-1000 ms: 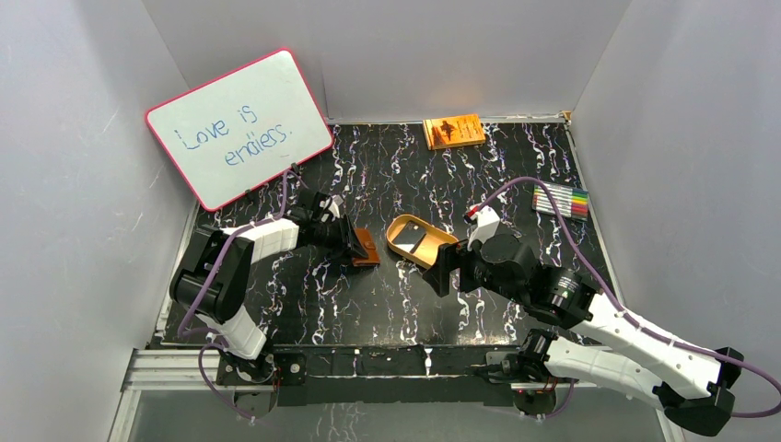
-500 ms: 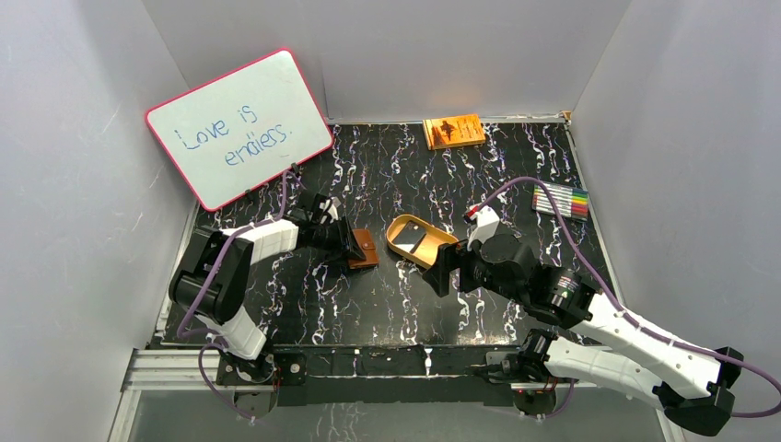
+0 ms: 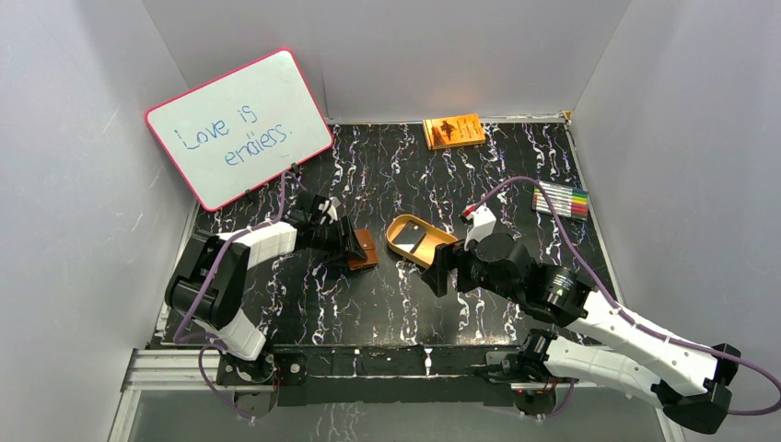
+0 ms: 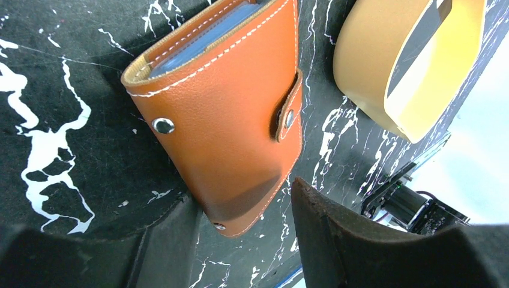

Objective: Put the credit cards into the card holder
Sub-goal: Place the card holder at the center of the board.

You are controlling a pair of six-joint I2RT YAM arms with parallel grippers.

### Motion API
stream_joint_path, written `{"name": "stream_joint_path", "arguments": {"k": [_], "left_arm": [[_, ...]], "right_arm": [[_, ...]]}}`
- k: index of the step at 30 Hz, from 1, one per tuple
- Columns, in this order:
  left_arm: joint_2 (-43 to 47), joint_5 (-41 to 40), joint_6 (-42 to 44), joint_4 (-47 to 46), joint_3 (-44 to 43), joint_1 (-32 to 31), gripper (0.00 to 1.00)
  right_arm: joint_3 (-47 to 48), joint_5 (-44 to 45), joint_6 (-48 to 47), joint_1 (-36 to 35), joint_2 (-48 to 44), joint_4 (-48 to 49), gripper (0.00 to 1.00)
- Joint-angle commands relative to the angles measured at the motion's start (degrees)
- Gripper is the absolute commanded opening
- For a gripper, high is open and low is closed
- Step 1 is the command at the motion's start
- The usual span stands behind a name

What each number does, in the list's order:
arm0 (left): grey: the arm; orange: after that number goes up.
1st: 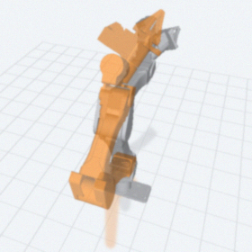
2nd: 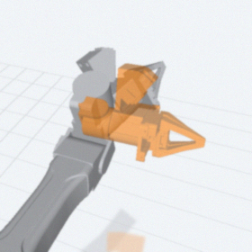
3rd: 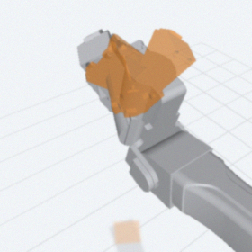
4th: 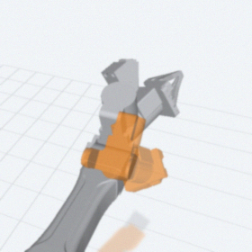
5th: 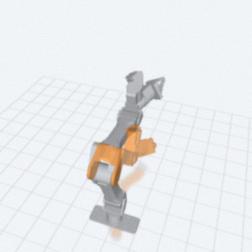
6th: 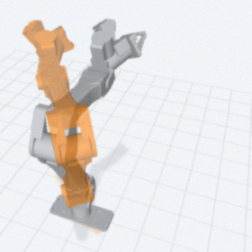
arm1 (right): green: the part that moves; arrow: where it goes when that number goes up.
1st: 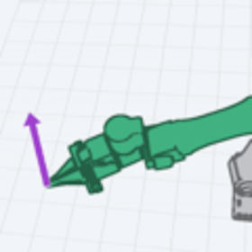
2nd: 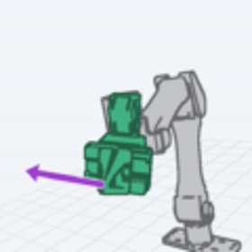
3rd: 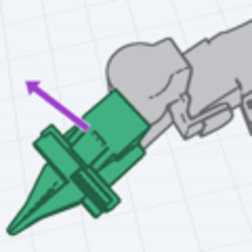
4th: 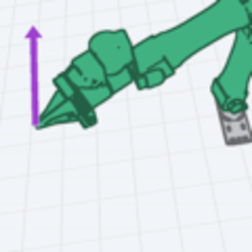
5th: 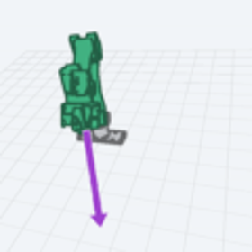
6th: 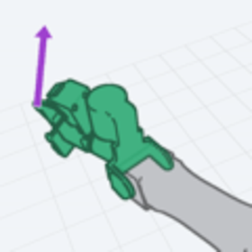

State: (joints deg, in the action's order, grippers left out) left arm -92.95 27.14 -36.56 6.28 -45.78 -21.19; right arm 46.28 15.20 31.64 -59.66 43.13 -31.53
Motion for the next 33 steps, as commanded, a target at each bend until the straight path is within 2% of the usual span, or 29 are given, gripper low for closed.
{"name": "stream_joint_path", "arguments": {"k": [1, 11, 20, 33], "left_arm": [[2.2, -3.5, 1.9, 3.0, 1.4, 0.0, 0.54], [3.2, -6.8, 1.9, 4.1, 2.0, 0.1, 0.56], [3.8, -8.9, 1.8, 5.1, 2.6, 0.1, 0.63], [3.8, -10.8, 2.1, 5.6, 3.6, 0.1, 0.64]], "right_arm": [[2.2, 0.4, 0.6, -0.1, -0.6, 2.1, 0.98], [2.5, 0.5, 0.7, -0.1, -0.4, 1.7, 0.98], [3.6, 0.5, 0.6, -0.1, 0.2, 1.3, 0.98], [2.4, 0.6, 0.8, -0.1, -0.4, 1.6, 0.98]]}}
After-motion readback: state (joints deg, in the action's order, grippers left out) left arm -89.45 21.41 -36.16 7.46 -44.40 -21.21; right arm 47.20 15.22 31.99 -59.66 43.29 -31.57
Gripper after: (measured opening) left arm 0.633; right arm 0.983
